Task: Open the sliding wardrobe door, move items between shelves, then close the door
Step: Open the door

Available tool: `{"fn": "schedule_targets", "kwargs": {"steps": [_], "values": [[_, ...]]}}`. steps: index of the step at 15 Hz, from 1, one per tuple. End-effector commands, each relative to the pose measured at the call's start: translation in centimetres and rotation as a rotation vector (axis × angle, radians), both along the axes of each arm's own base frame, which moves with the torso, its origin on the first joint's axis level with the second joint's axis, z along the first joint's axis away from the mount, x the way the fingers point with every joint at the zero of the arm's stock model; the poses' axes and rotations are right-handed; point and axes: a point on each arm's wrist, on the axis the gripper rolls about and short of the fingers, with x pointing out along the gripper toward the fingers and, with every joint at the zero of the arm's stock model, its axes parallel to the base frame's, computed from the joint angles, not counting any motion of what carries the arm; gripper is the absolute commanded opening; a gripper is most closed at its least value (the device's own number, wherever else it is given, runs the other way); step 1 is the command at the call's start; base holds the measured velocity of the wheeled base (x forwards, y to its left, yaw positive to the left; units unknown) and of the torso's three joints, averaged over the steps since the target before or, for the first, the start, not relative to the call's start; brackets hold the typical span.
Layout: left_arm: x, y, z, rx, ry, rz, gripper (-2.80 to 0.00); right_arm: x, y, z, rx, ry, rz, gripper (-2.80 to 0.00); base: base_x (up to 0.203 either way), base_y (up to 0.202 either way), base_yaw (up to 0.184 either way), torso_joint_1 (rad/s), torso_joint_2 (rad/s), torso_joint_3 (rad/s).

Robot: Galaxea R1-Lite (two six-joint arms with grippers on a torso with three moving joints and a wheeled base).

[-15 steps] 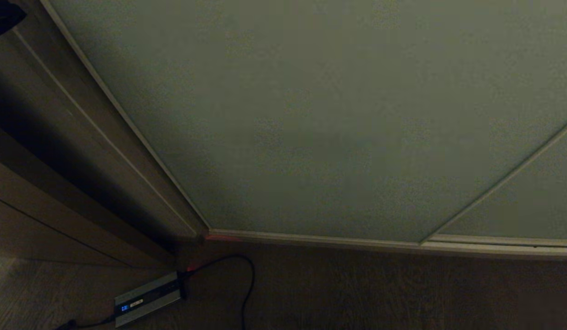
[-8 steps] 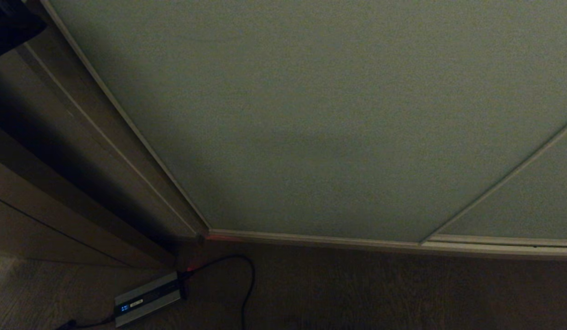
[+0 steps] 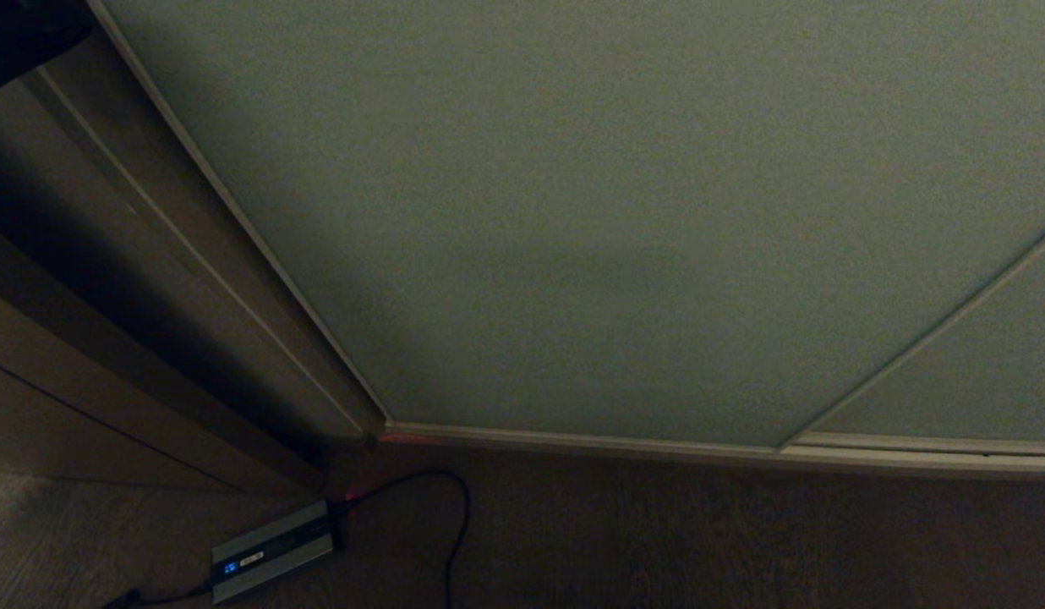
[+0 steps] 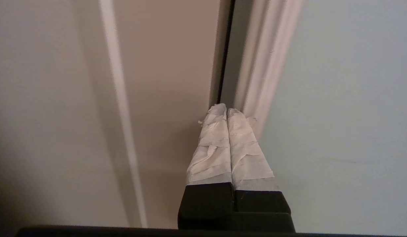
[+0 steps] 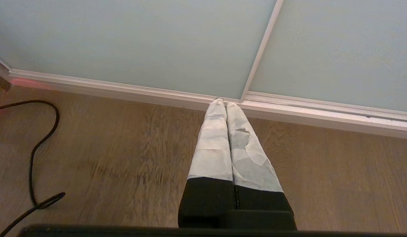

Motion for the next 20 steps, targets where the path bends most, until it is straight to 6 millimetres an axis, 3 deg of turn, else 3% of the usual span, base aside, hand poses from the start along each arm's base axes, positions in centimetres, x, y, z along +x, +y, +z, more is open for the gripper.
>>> {"fn": "schedule_targets", "kwargs": {"steps": [1, 5, 11, 16, 20], "values": [[0.2, -0.4, -0.1, 0.009, 0.006, -0.031, -2.8, 0.0, 0.0, -0.1, 0.0, 0.003, 0.0, -2.8, 0.0, 0.0, 0.0, 0.0, 0.0, 0.0], [-0.2, -3.3, -0.5, 0.013, 0.063, -0.156, -2.8, 0.0, 0.0, -0.1, 0.0, 0.003, 0.0, -2.8, 0.0, 0.0, 0.0, 0.0, 0.0, 0.0], [-2.2, -6.7, -0.7, 0.022, 0.107, -0.32, -2.8, 0.0, 0.0, -0.1, 0.0, 0.003, 0.0, -2.8, 0.0, 0.0, 0.0, 0.0, 0.0, 0.0], [-4.9, -7.8, -0.8, 0.025, 0.131, -0.416, -2.8, 0.0, 0.0, -0.1, 0.0, 0.003, 0.0, -2.8, 0.0, 0.0, 0.0, 0.0, 0.0, 0.0], [-7.7, -7.7, -0.9, -0.024, 0.153, -0.49, -2.8, 0.0, 0.0, -0.1, 0.0, 0.003, 0.0, -2.8, 0.0, 0.0, 0.0, 0.0, 0.0, 0.0]]}}
